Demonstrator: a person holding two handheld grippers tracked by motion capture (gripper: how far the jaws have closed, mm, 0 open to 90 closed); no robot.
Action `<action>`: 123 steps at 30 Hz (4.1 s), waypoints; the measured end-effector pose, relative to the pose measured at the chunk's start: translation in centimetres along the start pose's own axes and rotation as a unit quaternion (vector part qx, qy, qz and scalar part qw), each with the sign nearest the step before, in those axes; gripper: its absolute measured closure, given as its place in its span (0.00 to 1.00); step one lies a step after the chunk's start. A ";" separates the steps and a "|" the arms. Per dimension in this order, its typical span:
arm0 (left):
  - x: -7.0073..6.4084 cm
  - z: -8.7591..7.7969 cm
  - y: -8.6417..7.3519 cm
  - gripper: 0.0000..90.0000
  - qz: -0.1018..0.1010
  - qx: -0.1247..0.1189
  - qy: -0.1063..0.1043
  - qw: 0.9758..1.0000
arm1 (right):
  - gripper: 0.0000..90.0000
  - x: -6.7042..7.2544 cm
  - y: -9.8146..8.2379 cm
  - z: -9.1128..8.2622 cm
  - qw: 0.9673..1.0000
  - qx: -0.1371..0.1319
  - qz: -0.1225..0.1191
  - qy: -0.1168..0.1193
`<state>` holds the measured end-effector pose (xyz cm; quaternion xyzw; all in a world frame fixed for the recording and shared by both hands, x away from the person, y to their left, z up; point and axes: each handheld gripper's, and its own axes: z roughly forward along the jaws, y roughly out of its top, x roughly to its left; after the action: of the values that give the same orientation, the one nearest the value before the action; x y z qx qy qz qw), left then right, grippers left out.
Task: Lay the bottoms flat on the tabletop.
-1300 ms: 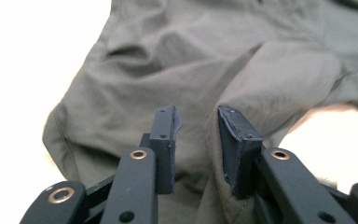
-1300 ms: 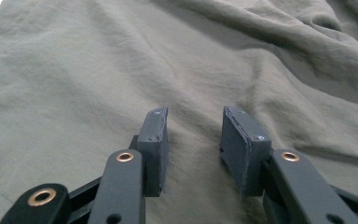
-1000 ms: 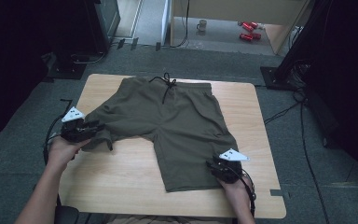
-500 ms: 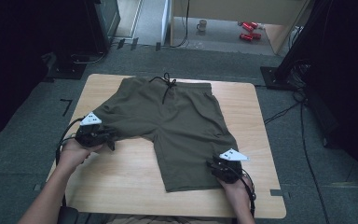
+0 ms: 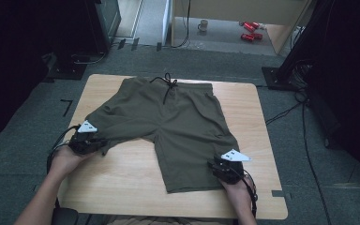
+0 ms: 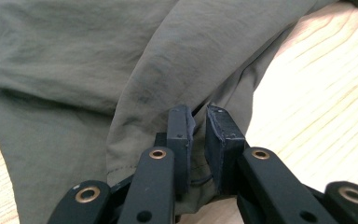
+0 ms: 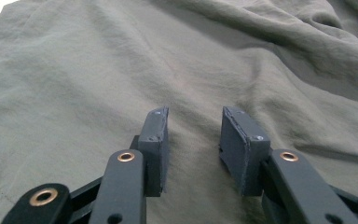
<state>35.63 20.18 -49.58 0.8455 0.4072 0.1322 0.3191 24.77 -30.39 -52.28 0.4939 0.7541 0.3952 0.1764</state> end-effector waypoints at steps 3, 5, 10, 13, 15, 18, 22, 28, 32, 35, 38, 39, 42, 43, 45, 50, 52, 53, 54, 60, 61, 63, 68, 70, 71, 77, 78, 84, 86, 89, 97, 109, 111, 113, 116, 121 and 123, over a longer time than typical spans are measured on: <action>0.1 0.2 -0.2 0.90 -0.001 -0.002 -0.007 1.000 | 0.69 0.0 0.0 0.0 1.000 0.001 0.004 0.002; 0.0 0.2 -0.3 0.91 -0.006 0.000 -0.014 1.000 | 0.69 0.0 0.0 0.0 1.000 0.001 0.005 0.003; -1.4 0.0 -0.9 0.94 -0.008 -0.007 -0.039 0.999 | 0.69 0.0 0.0 0.0 1.000 0.001 0.004 0.003; -2.8 -0.3 -1.3 0.94 0.016 -0.003 -0.051 0.999 | 0.69 0.0 0.0 0.0 1.000 0.001 0.002 0.003; -3.6 -0.5 -1.6 0.94 0.022 0.000 -0.067 0.998 | 0.69 0.0 0.0 0.0 1.000 0.001 0.002 0.003; -4.7 -0.6 -1.7 0.93 0.033 0.005 -0.083 0.996 | 0.68 0.0 0.0 0.0 1.000 0.001 0.000 0.002; -6.3 -0.4 -1.5 0.91 0.049 0.010 -0.101 0.994 | 0.68 0.1 0.1 0.1 1.000 0.001 0.000 0.002; -8.7 0.3 -1.2 0.89 0.071 0.003 -0.129 0.989 | 0.67 0.2 0.3 0.4 1.000 0.001 -0.003 0.005; -9.8 0.5 -1.0 0.88 0.078 0.002 -0.139 0.987 | 0.67 0.3 0.4 0.6 1.000 0.002 -0.007 0.006; -10.7 0.6 -0.9 0.86 0.089 0.005 -0.143 0.986 | 0.66 0.4 0.5 0.7 1.000 0.002 -0.010 0.008; -11.5 0.4 -0.8 0.81 0.099 0.006 -0.154 0.983 | 0.70 0.6 0.8 0.7 1.000 0.007 -0.005 0.011; -11.4 0.1 -0.6 0.79 0.096 0.000 -0.157 0.983 | 0.71 0.8 0.9 0.7 1.000 0.002 -0.001 0.012; -10.7 -0.8 -0.5 0.77 0.073 -0.028 -0.152 0.985 | 0.75 2.0 1.6 0.5 0.999 -0.020 -0.014 0.020; -10.5 -1.1 -0.4 0.76 0.071 -0.031 -0.147 0.986 | 0.76 2.6 1.9 0.6 0.999 -0.026 -0.021 0.027; -9.9 -1.9 -0.4 0.72 0.064 -0.040 -0.140 0.987 | 0.76 3.7 2.5 0.9 0.998 -0.031 -0.027 0.043; -7.6 -4.1 -0.3 0.68 0.039 -0.077 -0.111 0.990 | 0.76 6.1 3.9 1.4 0.996 -0.034 -0.047 0.072; -6.4 -4.5 -0.4 0.68 0.025 -0.080 -0.094 0.992 | 0.77 7.1 4.4 1.7 0.994 -0.034 -0.054 0.083; -5.8 -4.7 -0.5 0.68 0.017 -0.080 -0.089 0.993 | 0.77 7.7 4.6 2.0 0.994 -0.033 -0.059 0.089; -5.3 -4.9 -0.5 0.68 0.011 -0.081 -0.083 0.993 | 0.77 8.1 4.9 2.3 0.993 -0.031 -0.064 0.093; -3.2 -5.5 -1.7 0.69 -0.004 -0.069 -0.040 0.997 | 0.78 10.7 5.9 4.1 0.989 -0.025 -0.079 0.122; -2.9 -5.6 -2.0 0.69 -0.006 -0.067 -0.030 0.997 | 0.78 11.1 6.0 4.4 0.989 -0.026 -0.081 0.125; -2.4 -5.7 -2.5 0.69 -0.018 -0.068 -0.025 0.997 | 0.78 11.8 6.2 5.0 0.987 -0.024 -0.084 0.133; -1.8 -5.3 -3.6 0.65 -0.036 -0.056 -0.008 0.998 | 0.77 13.6 6.5 6.4 0.984 -0.017 -0.100 0.149; -1.8 -4.9 -4.0 0.63 -0.037 -0.051 -0.005 0.998 | 0.77 14.1 6.6 6.9 0.982 -0.015 -0.102 0.156; -1.6 -4.7 -4.2 0.62 -0.037 -0.051 -0.001 0.998 | 0.77 14.5 6.6 7.1 0.982 -0.013 -0.104 0.159; -0.3 -4.6 -4.3 0.70 -0.059 -0.056 0.015 0.997 | 0.79 16.5 7.1 8.4 0.977 -0.014 -0.114 0.179; -0.1 -4.5 -4.2 0.70 -0.056 -0.055 0.019 0.997 | 0.79 16.8 7.1 8.6 0.976 -0.013 -0.116 0.183; 1.2 -2.9 -3.1 0.67 -0.066 -0.051 0.032 0.996 | 0.79 18.6 7.3 9.9 0.972 -0.007 -0.128 0.197; 1.5 -2.4 -2.7 0.66 -0.068 -0.050 0.034 0.996 | 0.79 18.9 7.4 10.2 0.971 -0.006 -0.130 0.199; 1.8 -1.6 -2.3 0.66 -0.069 -0.046 0.042 0.996 | 0.79 19.4 7.5 10.7 0.970 0.000 -0.133 0.205; 1.9 -0.4 -2.0 0.72 -0.067 -0.042 0.048 0.996 | 0.78 20.7 7.0 12.0 0.966 0.022 -0.148 0.212; 1.9 -1.9 -1.2 1.00 -0.078 -0.052 0.035 0.995 | 0.81 21.0 6.8 11.8 0.961 0.040 -0.201 0.188; 2.0 -2.8 -1.0 1.00 -0.080 -0.062 0.033 0.994 | 0.81 20.8 6.8 11.5 0.960 0.044 -0.204 0.186; 2.0 -3.6 -0.7 1.00 -0.076 -0.067 0.034 0.994 | 0.81 20.4 6.7 11.4 0.960 0.047 -0.202 0.186; 1.9 -4.5 0.0 1.00 -0.071 -0.076 0.033 0.994 | 0.81 19.7 6.8 11.1 0.962 0.050 -0.199 0.180; 1.3 -4.7 1.3 1.00 -0.056 -0.080 0.028 0.995 | 0.81 18.1 6.7 10.6 0.966 0.052 -0.193 0.164; 0.9 -4.7 2.1 1.00 -0.057 -0.089 0.019 0.994 | 0.81 17.4 6.7 10.4 0.968 0.052 -0.189 0.158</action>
<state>35.19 21.92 -44.65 0.7861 0.4477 0.1656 0.3927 27.85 -9.29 -51.51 0.2821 0.8715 0.3883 0.1005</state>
